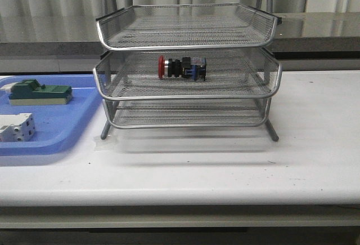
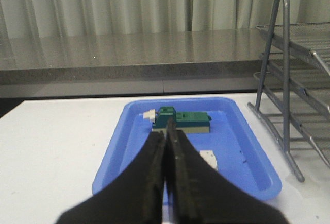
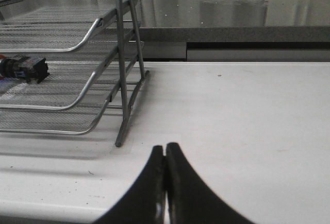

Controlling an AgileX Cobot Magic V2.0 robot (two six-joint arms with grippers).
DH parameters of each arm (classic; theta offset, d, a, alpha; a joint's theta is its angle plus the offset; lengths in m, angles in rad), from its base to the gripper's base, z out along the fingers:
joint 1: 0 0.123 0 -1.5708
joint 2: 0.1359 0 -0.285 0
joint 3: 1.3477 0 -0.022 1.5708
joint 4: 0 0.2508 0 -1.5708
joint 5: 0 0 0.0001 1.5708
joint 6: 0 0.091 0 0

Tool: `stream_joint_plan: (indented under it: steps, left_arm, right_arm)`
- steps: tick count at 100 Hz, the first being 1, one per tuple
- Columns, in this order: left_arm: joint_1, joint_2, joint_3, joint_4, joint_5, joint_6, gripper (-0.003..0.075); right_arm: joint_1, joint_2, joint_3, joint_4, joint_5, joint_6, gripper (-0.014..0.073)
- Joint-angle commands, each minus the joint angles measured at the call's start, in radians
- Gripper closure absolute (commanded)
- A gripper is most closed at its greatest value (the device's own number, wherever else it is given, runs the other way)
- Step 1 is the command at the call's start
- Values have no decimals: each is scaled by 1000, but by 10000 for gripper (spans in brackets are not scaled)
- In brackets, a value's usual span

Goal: Place button on rack with both arms

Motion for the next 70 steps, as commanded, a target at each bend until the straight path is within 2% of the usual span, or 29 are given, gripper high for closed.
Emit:
stream_joint_plan:
  steps: [1, 70]
  left_arm:
    - [0, -38, 36, -21, -92, -17, 740]
    - [0, -39, 43, -32, -81, -17, 740]
  right_arm:
    - [-6, -20, -16, -11, -86, 3, 654]
    - [-6, -20, -16, -11, -87, 3, 654]
